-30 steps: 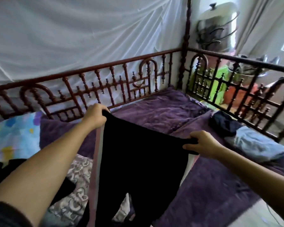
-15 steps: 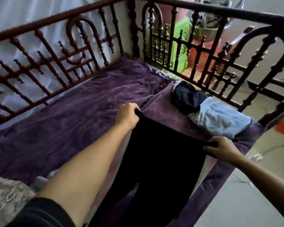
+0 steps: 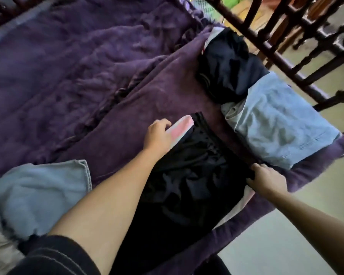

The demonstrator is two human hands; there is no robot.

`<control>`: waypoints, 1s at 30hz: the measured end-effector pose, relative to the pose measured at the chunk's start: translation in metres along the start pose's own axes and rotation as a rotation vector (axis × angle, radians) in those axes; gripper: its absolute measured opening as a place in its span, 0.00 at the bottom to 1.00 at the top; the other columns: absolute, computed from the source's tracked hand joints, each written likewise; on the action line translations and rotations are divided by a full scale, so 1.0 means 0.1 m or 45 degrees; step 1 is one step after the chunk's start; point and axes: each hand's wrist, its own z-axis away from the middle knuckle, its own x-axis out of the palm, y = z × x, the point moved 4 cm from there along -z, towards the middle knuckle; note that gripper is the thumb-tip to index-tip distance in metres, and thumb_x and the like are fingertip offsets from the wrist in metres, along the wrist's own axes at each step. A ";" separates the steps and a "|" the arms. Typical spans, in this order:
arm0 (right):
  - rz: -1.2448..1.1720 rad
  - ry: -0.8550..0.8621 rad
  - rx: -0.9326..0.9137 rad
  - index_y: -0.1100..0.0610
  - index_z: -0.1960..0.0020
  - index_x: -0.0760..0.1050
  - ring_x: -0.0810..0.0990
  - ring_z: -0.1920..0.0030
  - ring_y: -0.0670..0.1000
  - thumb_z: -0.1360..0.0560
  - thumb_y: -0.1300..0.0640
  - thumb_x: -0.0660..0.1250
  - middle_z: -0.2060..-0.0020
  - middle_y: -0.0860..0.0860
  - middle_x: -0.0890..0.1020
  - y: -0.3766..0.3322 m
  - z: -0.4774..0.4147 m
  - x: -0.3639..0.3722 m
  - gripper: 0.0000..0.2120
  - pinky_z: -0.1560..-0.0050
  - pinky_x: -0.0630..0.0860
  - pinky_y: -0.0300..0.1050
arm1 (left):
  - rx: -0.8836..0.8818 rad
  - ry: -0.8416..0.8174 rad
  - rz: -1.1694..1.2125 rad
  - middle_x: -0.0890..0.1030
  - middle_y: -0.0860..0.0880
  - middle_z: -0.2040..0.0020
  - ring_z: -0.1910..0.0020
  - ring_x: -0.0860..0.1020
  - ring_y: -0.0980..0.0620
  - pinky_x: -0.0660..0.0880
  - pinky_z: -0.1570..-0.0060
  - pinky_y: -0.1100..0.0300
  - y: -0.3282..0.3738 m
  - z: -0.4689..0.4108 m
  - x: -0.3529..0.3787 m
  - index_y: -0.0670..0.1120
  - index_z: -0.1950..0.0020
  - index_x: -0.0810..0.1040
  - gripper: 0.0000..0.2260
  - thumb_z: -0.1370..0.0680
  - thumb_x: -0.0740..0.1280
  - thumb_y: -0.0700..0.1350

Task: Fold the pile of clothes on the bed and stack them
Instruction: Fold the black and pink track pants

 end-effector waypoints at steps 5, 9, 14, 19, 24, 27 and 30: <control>0.102 0.173 -0.496 0.49 0.35 0.72 0.68 0.36 0.54 0.27 0.49 0.64 0.38 0.49 0.73 -0.99 -0.08 -0.37 0.20 0.48 0.74 0.49 | -0.424 0.049 -0.217 0.82 0.43 0.50 0.49 0.79 0.42 0.74 0.50 0.53 -1.34 0.77 -0.42 0.44 0.48 0.81 0.10 0.27 0.67 0.37; -0.052 0.162 -0.775 0.49 0.33 0.70 0.74 0.40 0.54 0.24 0.54 0.62 0.34 0.48 0.70 -1.97 -0.28 -0.56 0.20 0.53 0.75 0.49 | -0.671 -0.050 -0.391 0.79 0.44 0.45 0.45 0.77 0.43 0.75 0.47 0.52 -2.13 1.43 -0.46 0.47 0.42 0.78 0.13 0.26 0.69 0.44; 0.165 0.096 -0.888 0.47 0.31 0.68 0.79 0.46 0.61 0.24 0.57 0.63 0.34 0.53 0.70 -2.82 -0.65 -0.25 0.22 0.57 0.71 0.50 | -0.924 0.014 -0.529 0.76 0.42 0.45 0.44 0.76 0.40 0.76 0.48 0.48 -2.91 1.82 -0.31 0.45 0.41 0.79 0.14 0.26 0.69 0.46; -0.173 0.222 -0.866 0.53 0.48 0.81 0.79 0.49 0.61 0.25 0.56 0.66 0.50 0.57 0.82 -2.82 -0.78 -0.38 0.09 0.52 0.73 0.51 | -0.888 0.281 -0.405 0.81 0.41 0.53 0.51 0.79 0.38 0.76 0.56 0.47 -3.08 1.80 -0.45 0.44 0.55 0.81 0.05 0.24 0.65 0.42; -0.342 0.402 -0.706 0.57 0.50 0.82 0.80 0.51 0.64 0.26 0.55 0.66 0.54 0.63 0.83 -3.09 -1.12 -0.68 0.09 0.52 0.74 0.53 | -0.688 0.843 -0.273 0.81 0.40 0.55 0.54 0.78 0.37 0.71 0.59 0.50 -3.18 1.23 -1.06 0.43 0.56 0.78 0.04 0.24 0.65 0.41; -0.176 0.348 -0.623 0.59 0.43 0.78 0.77 0.46 0.67 0.25 0.56 0.66 0.47 0.66 0.80 -3.18 -1.27 -0.47 0.13 0.47 0.73 0.57 | -0.722 0.781 -0.152 0.80 0.40 0.49 0.49 0.77 0.38 0.72 0.51 0.50 -3.47 0.97 -1.06 0.43 0.50 0.78 0.05 0.24 0.64 0.40; -0.058 0.270 -0.719 0.59 0.31 0.69 0.71 0.37 0.67 0.26 0.58 0.67 0.36 0.67 0.71 -3.23 -1.13 -0.22 0.25 0.38 0.69 0.58 | -0.702 0.664 -0.039 0.76 0.40 0.43 0.44 0.75 0.40 0.71 0.44 0.50 -3.67 1.12 -0.89 0.42 0.41 0.77 0.13 0.25 0.69 0.42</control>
